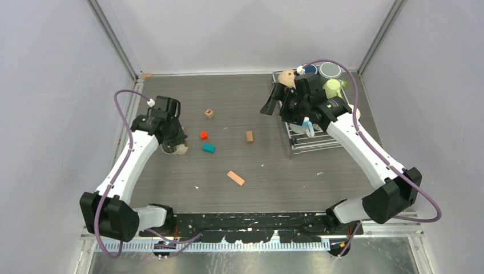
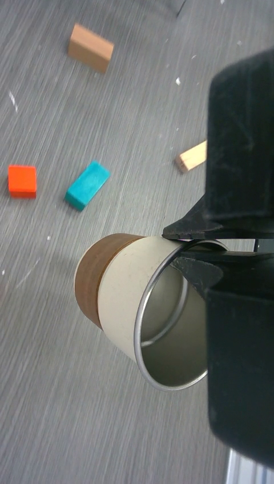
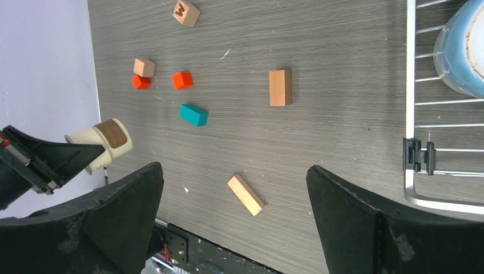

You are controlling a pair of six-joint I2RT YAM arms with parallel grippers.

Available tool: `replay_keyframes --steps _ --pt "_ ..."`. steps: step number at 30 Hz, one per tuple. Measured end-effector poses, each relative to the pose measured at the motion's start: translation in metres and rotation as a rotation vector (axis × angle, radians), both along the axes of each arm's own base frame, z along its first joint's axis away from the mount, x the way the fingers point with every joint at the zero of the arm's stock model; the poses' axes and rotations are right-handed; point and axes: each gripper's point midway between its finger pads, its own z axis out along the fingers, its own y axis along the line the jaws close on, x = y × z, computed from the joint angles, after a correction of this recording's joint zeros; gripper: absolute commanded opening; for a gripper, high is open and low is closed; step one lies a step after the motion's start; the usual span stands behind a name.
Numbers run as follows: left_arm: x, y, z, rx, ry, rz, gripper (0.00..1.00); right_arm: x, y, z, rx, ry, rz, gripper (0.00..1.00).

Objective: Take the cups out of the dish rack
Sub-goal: Place the cup at the center of the board.

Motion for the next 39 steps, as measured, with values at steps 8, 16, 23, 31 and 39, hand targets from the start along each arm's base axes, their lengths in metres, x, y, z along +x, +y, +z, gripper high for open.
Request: replay_keyframes --steps 8,16,23,31,39 --pt "0.001 0.032 -0.035 0.089 0.11 0.072 0.0 -0.004 -0.003 -0.001 -0.021 -0.003 0.015 1.0" --pt "-0.008 0.067 -0.074 0.11 0.245 0.145 0.0 -0.006 -0.005 -0.003 -0.038 0.003 0.026 1.0" --pt "-0.007 0.085 -0.093 0.106 0.295 0.191 0.03 -0.006 -0.005 -0.004 -0.044 0.0 0.033 1.0" --pt "-0.003 0.082 -0.102 0.087 0.295 0.183 0.17 -0.007 -0.005 -0.004 -0.045 0.0 0.033 1.0" --pt "0.001 0.08 -0.104 0.073 0.284 0.18 0.29 -0.007 -0.005 -0.005 -0.046 0.001 0.033 1.0"
